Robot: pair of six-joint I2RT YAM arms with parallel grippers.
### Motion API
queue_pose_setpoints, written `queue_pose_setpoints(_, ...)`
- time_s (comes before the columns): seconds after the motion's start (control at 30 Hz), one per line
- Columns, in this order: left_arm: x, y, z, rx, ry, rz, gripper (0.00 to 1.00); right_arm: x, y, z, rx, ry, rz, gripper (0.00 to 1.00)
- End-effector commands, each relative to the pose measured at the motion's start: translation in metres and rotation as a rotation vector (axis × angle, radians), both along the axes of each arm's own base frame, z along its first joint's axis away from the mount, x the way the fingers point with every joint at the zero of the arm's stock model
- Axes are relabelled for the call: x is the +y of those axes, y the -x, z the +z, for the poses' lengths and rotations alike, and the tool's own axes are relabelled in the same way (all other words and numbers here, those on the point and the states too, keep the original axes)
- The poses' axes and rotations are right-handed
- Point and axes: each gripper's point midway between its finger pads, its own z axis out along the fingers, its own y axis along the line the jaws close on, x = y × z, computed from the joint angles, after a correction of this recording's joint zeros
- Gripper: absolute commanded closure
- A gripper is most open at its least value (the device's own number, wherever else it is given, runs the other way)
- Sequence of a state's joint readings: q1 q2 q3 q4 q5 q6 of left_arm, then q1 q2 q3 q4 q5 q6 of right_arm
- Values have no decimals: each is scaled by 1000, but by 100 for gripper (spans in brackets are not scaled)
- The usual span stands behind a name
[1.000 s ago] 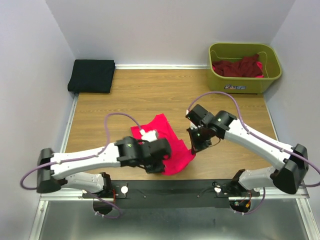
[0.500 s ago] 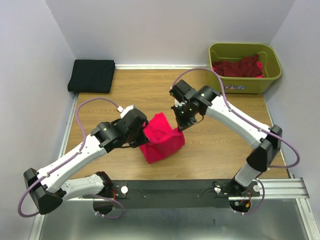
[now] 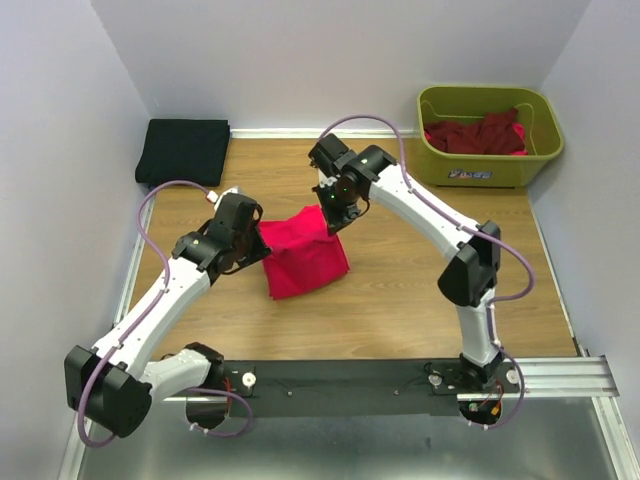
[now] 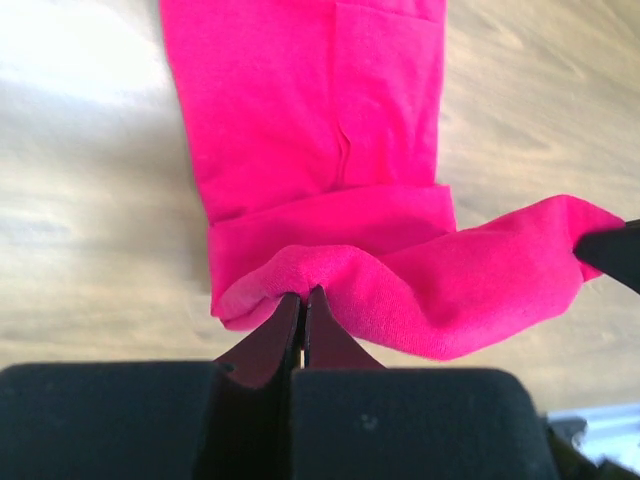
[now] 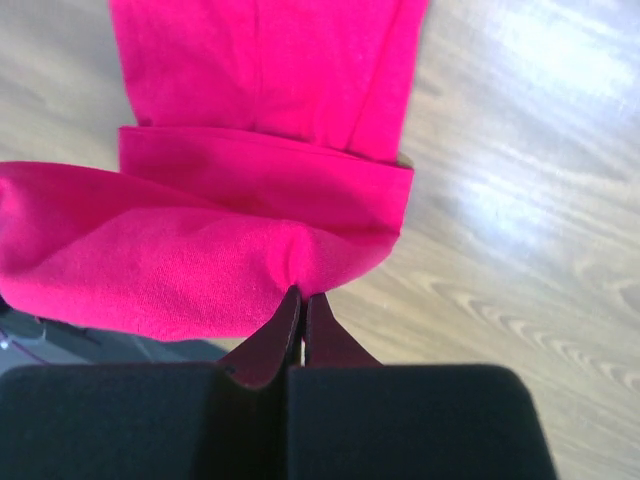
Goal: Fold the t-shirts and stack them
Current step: Fold the tshirt
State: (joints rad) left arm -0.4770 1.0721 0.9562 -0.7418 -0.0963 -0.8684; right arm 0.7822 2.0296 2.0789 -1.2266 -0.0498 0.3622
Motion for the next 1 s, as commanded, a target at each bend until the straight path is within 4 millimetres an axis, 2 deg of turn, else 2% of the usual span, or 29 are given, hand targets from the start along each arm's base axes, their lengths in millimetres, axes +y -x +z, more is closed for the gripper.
queue_pose_setpoints(0.0,11,-30,1,-86,-30,-21,100,5,-27,-3,-15,-26,-9,99)
queue_pose_setpoints(0.07,17,-40,-1,-97,-40,-11,100,8,-34,-11,-9,-25,-12,99)
queue_pose_setpoints(0.17,17,-40,0,-90,-55,-31,100,5,-31,-14,3,-18,-12,100)
queue_pose_setpoints(0.23,12,-31,0,-71,-37,-68,100,-2,-18,-21,45,-6,-3,99)
queue_pose_setpoints(0.3,6,-19,1,-59,1,-106,100,-10,0,-13,74,-28,15,99)
queue_pose_setpoints(0.33,1,-9,1,-38,24,-137,100,-13,7,-12,81,-37,25,99)
queue_pose_setpoints(0.37,-1,2,1,-35,46,-143,100,-28,26,-16,110,-21,34,99)
queue_pose_setpoints(0.4,-4,12,-1,-24,61,-162,100,-34,34,-17,122,-18,37,99)
queue_pose_setpoints(0.47,-16,45,-9,34,110,-217,100,-55,62,-23,166,-2,49,99)
queue_pose_setpoints(0.53,-28,70,-13,82,160,-261,100,-65,83,-27,210,-8,64,99)
queue_pose_setpoints(0.57,-39,93,-22,125,164,-326,100,-70,93,-28,234,-11,72,99)
queue_pose_setpoints(0.6,-46,106,-17,142,217,-318,100,-80,113,-31,271,-17,85,99)
queue_pose_setpoints(0.7,-71,165,-17,228,300,-458,100,-93,140,-32,321,-37,101,99)
queue_pose_setpoints(0.73,-77,178,-16,277,347,-434,100,-102,161,-33,368,-47,118,99)
queue_pose_setpoints(0.77,-82,190,-9,286,385,-451,100,-107,172,-34,403,-50,127,99)
queue_pose_setpoints(0.8,-90,219,-5,325,397,-547,100,-110,187,-32,450,-65,145,99)
queue_pose_setpoints(0.83,-100,230,3,362,453,-537,100,-124,204,-34,490,-49,149,99)
queue_pose_setpoints(0.87,-107,245,5,389,457,-579,100,-128,211,-32,509,-47,152,100)
queue_pose_setpoints(0.9,-113,268,9,419,456,-659,100,-133,220,-28,533,-42,155,99)
queue_pose_setpoints(0.97,-129,273,15,408,425,-711,100,-132,218,-17,506,-64,151,99)
